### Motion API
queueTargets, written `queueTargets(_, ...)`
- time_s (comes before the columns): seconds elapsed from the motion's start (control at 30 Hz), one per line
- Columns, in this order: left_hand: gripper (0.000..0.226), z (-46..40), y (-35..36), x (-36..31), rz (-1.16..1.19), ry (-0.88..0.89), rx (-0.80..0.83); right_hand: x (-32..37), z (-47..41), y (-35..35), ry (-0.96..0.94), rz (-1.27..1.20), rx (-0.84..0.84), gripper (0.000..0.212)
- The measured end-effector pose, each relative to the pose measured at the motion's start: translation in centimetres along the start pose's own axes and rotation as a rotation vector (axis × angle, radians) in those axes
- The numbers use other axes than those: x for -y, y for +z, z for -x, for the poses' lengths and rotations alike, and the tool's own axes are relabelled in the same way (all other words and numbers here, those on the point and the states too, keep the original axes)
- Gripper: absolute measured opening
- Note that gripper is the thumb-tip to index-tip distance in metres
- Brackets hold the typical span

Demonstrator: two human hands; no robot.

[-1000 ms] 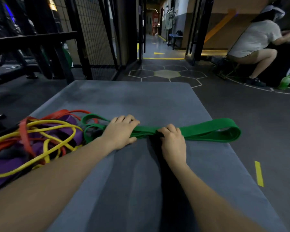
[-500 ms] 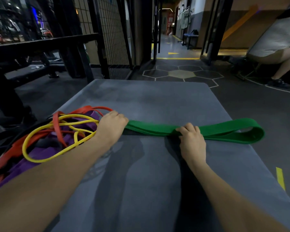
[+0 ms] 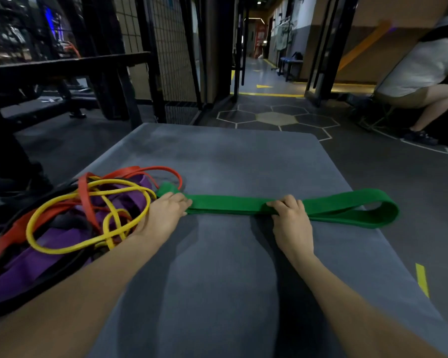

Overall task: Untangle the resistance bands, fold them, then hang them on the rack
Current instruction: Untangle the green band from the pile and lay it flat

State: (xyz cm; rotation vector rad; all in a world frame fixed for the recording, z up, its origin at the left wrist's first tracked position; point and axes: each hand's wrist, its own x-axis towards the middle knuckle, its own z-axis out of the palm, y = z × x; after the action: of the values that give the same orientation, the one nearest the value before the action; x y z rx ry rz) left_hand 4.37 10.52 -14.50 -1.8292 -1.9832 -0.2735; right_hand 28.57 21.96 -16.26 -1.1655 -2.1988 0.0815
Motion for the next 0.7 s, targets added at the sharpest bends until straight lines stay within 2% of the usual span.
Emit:
queueTargets(0.17,0.031,0.5,0.6,0.3,0.063,-0.042,0.007,4.9,0.0,0.7,-0.239,-0.065,-0.029,0.029)
queueTargets(0.23,0.028,0.2,0.4,0.1,0.005,0.020,0.021,8.6,-0.4,2.1,-0.228,-0.156,0.047,0.029)
queueTargets(0.3,0.025,0.0,-0.7,0.1,-0.068,0.025,0.086,11.3,-0.7,3.5,-0.128,-0.193,0.162,0.031)
queueTargets(0.4,0.027,0.1,-0.5,0.1,-0.082,0.084,0.086,11.6,-0.7,4.3,-0.072,-0.079,0.144,0.026)
queueTargets(0.47,0.035,0.2,-1.4,0.4,-0.089,0.126,0.011,11.5,-0.5,4.3,-0.075,-0.076,0.125,0.022)
queueTargets(0.57,0.034,0.5,-4.4,1.9,-0.257,0.047,-0.137,11.8,-0.4,4.2,-0.082,-0.066,0.126,0.020)
queueTargets(0.6,0.030,0.8,-5.3,2.6,-0.310,-0.005,-0.104,11.8,-0.4,4.2,-0.080,-0.067,0.131,0.021)
queueTargets(0.7,0.061,3.2,-6.8,4.0,-0.358,-0.186,0.205,11.8,-0.4,4.1,-0.082,-0.072,0.143,0.021)
